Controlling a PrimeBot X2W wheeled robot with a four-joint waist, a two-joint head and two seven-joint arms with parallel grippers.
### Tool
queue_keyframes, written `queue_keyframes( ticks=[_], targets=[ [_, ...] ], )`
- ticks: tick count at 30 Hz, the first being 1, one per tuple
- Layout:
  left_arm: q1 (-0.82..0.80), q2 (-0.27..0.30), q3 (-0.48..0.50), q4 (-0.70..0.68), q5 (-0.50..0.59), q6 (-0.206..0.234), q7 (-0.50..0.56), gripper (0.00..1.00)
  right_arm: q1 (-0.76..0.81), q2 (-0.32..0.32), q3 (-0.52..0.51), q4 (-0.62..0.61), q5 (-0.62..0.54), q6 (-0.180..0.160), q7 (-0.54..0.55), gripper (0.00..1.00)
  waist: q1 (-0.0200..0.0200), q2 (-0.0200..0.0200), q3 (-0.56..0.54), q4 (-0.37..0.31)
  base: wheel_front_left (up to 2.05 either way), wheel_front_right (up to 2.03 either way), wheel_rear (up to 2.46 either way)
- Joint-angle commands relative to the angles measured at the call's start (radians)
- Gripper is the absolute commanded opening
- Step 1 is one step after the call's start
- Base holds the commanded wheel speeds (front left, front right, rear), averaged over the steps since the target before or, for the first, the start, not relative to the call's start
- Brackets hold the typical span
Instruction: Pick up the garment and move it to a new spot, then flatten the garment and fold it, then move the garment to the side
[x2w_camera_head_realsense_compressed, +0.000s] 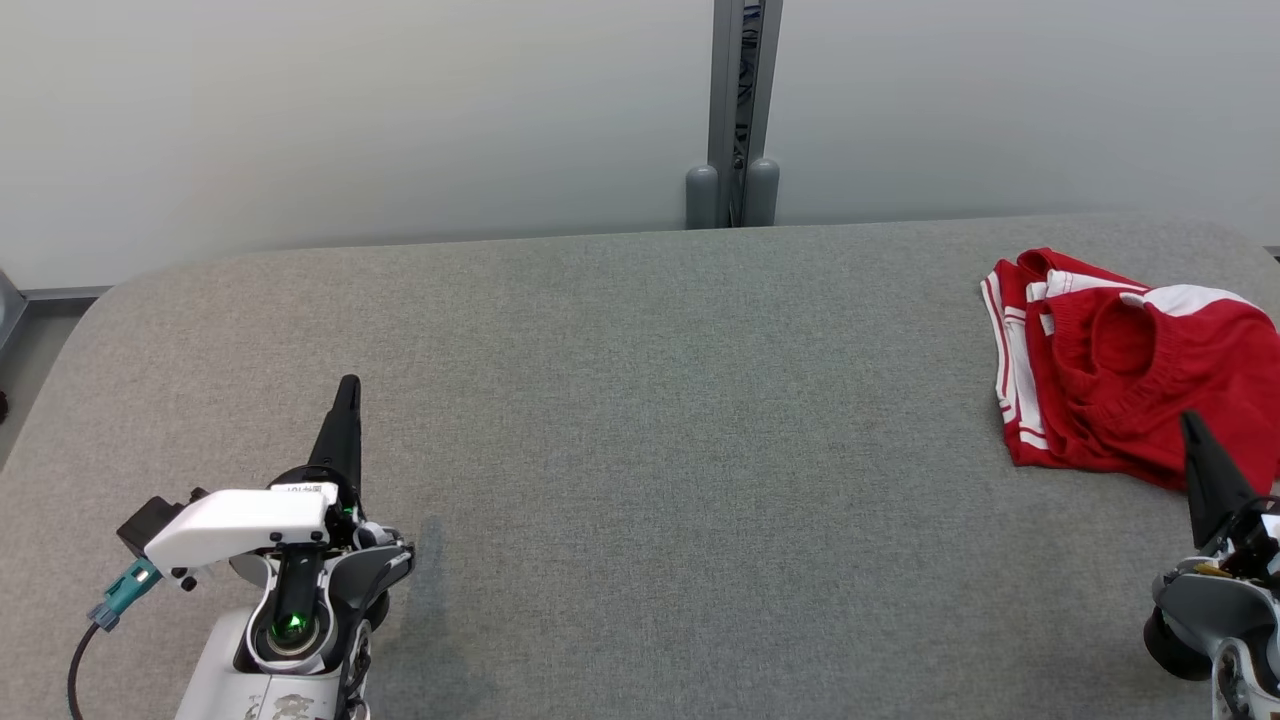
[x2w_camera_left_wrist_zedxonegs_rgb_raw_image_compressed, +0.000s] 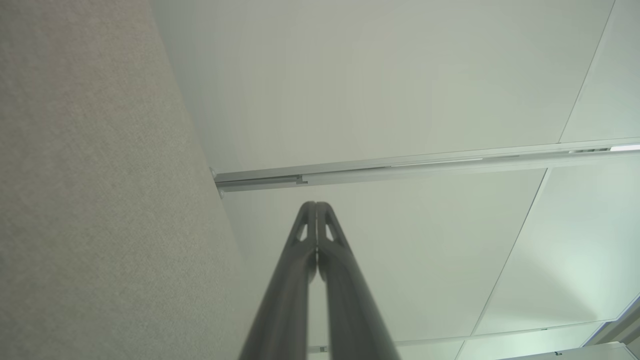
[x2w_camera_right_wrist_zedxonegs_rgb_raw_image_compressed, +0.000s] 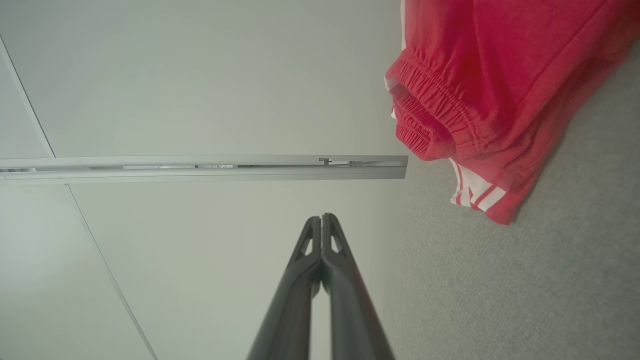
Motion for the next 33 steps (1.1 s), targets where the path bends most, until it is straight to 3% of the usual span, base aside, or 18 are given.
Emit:
queue_keyframes(
  ticks=[1,33],
  targets=[
    [-0.02,0.005,0.004,0.001,0.0,-0.005,0.001,0.0,-0.008,-0.003,-0.005,0.003,0.001,0.0,0.003,0.0,0.0,0.0,0.0,0.0,0.0,0.0,0.0],
    [-0.02,0.005,0.004,0.0,0.0,-0.005,0.001,0.0,-0.008,-0.003,-0.004,0.003,0.001,0.0,0.003,0.0,0.0,0.0,0.0,0.0,0.0,0.0,0.0]
  ],
)
